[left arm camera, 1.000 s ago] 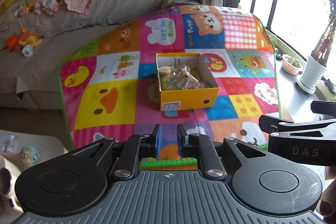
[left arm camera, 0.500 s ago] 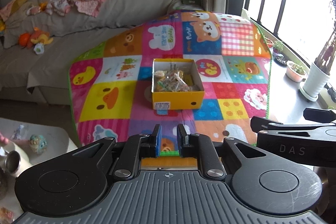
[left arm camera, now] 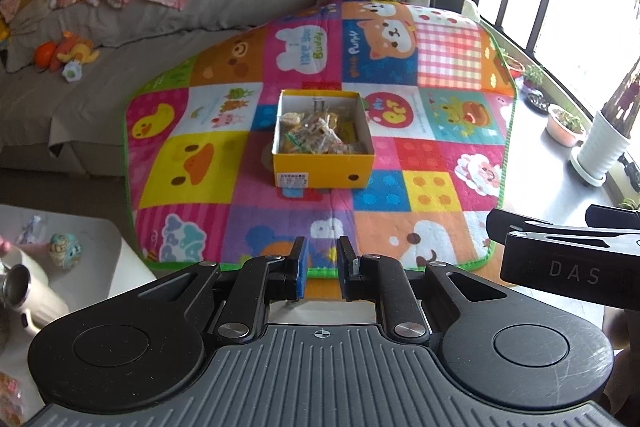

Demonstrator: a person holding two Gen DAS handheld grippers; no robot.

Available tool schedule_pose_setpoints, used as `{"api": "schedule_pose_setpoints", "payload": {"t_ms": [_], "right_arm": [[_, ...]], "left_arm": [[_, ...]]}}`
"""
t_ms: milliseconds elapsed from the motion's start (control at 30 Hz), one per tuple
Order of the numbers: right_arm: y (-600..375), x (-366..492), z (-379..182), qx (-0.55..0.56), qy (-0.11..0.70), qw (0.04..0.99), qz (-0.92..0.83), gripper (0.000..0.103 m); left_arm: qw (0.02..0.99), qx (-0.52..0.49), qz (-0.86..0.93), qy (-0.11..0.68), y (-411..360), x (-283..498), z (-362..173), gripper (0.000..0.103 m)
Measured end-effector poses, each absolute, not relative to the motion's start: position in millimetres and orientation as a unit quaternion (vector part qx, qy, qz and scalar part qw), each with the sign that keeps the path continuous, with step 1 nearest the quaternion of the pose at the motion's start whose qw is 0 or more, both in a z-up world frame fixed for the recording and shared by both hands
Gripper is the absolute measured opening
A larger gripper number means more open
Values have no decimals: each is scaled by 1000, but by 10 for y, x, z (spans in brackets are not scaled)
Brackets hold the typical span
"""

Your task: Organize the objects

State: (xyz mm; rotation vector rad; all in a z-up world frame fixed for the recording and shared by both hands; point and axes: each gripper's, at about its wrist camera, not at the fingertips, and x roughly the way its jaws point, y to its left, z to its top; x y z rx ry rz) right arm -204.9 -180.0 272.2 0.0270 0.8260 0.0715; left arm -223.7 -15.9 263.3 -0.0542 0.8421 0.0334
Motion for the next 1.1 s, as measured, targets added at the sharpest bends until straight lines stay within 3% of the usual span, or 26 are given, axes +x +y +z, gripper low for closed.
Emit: {"api": "schedule_pose_setpoints", "payload": {"t_ms": [633,1100], "right_arm": [[-1619,-2056,2641,-5,413,908,65,103],[-1457,-1639,1969,4,427,904,37,103]], "left_arm": [[909,-23,38,413,-41,-2278,2585,17],[926,-46,15,375,114,-1897,1877,17]]}}
